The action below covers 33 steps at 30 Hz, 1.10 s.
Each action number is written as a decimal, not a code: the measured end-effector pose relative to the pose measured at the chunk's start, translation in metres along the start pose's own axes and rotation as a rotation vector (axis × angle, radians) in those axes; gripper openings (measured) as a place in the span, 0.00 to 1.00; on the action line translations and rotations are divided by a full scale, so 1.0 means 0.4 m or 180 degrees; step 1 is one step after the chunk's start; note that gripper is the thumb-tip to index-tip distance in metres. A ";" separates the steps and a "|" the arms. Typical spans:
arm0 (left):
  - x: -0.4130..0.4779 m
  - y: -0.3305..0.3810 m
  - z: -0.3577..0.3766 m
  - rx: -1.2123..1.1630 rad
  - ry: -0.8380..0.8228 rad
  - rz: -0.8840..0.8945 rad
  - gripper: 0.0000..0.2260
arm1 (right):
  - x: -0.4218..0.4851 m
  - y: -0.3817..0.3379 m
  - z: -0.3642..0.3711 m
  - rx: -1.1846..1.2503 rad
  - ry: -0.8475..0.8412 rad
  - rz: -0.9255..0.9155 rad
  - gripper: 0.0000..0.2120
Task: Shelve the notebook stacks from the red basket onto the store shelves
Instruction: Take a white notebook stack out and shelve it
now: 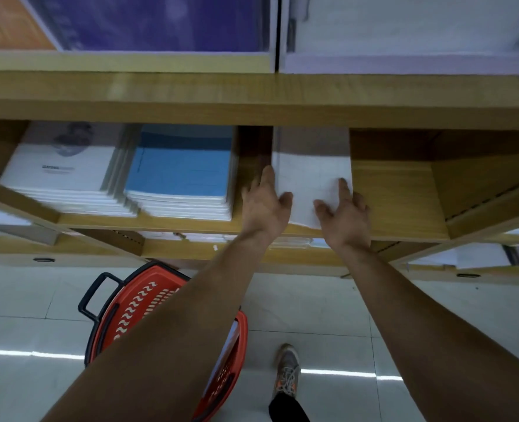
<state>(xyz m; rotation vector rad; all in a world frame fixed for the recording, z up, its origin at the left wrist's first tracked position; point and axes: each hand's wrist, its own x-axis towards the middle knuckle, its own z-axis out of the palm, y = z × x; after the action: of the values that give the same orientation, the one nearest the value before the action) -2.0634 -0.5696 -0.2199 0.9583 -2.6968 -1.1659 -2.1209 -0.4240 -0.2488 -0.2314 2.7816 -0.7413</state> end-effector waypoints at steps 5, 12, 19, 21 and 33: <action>-0.065 -0.013 -0.032 -0.0856 -0.0310 -0.0250 0.24 | -0.047 -0.021 -0.042 0.0282 -0.0028 0.0124 0.36; -0.142 -0.047 -0.228 -0.1371 -0.0029 0.0120 0.24 | -0.114 -0.097 -0.076 0.0313 0.0058 -0.0027 0.31; -0.114 -0.194 -0.423 -0.1957 0.0490 -0.0333 0.23 | -0.161 -0.267 0.002 0.0943 -0.0552 -0.0505 0.29; -0.097 -0.222 -0.433 -0.1547 0.0647 -0.0380 0.22 | -0.175 -0.323 0.040 0.0976 -0.0728 -0.0643 0.31; -0.032 -0.350 -0.397 0.0490 0.1203 -0.0013 0.23 | -0.161 -0.421 0.113 0.0541 -0.0316 -0.0955 0.32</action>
<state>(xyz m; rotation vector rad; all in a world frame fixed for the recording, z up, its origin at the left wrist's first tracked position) -1.9358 -0.7376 -0.1986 1.0777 -2.5017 -0.6970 -2.0318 -0.5755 -0.1884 -0.6431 2.6011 -1.0002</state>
